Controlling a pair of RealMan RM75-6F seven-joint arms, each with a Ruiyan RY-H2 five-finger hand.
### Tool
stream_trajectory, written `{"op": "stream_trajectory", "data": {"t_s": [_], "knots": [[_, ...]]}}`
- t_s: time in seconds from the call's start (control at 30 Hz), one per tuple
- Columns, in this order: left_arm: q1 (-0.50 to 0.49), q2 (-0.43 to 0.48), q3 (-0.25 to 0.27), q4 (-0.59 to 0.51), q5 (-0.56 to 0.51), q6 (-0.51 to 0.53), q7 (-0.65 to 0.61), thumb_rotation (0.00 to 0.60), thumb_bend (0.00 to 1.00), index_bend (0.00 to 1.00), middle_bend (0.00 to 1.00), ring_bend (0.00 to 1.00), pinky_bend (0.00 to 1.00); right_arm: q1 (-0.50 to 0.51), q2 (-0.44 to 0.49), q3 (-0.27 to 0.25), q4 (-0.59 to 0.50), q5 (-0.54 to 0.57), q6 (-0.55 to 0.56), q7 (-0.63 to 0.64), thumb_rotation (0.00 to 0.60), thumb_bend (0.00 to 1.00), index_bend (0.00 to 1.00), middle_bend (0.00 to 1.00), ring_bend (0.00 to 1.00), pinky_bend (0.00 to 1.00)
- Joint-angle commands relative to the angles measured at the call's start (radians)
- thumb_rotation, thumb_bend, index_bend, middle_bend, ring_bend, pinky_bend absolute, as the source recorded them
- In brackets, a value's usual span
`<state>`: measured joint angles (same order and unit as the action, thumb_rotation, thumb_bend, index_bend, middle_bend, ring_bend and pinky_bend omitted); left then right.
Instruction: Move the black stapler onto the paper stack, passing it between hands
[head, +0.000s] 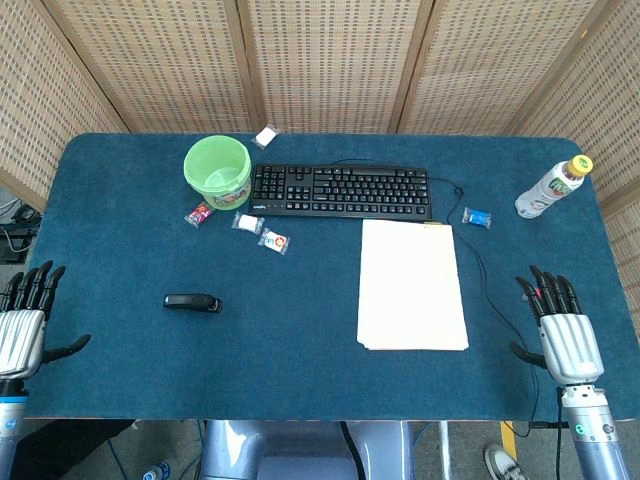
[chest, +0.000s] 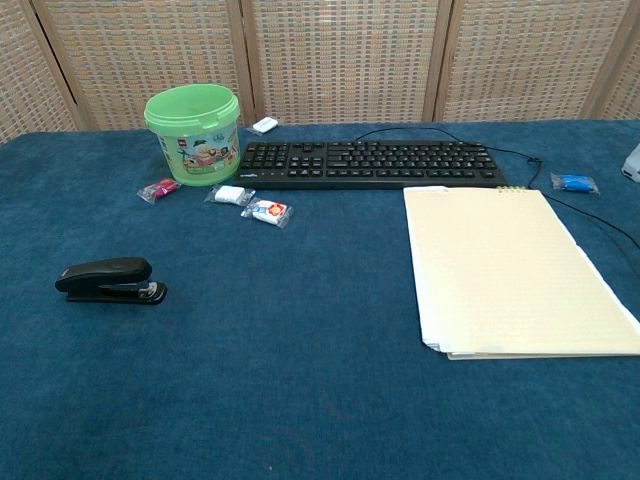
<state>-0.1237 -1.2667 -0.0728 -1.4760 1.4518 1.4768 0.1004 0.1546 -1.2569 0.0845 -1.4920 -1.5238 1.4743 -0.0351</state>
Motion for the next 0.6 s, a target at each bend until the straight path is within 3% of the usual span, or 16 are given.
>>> {"op": "stream_trajectory", "data": {"t_s": [0.03, 0.6], "knots": [[0.001, 0.001, 0.002, -0.003, 0.002, 0.002, 0.002, 0.600, 0.15, 0.00, 0.00, 0.00, 0.00, -0.002, 0.002, 0.000, 0.000, 0.001, 0.002, 0.004, 0.600, 0.11, 0.13, 0.00, 0.00, 0.00], [-0.003, 0.004, 0.002, -0.003, 0.001, -0.009, -0.007, 0.600, 0.15, 0.00, 0.00, 0.00, 0.00, -0.003, 0.006, 0.002, -0.010, 0.005, 0.000, 0.007, 0.600, 0.11, 0.13, 0.00, 0.00, 0.00]]}}
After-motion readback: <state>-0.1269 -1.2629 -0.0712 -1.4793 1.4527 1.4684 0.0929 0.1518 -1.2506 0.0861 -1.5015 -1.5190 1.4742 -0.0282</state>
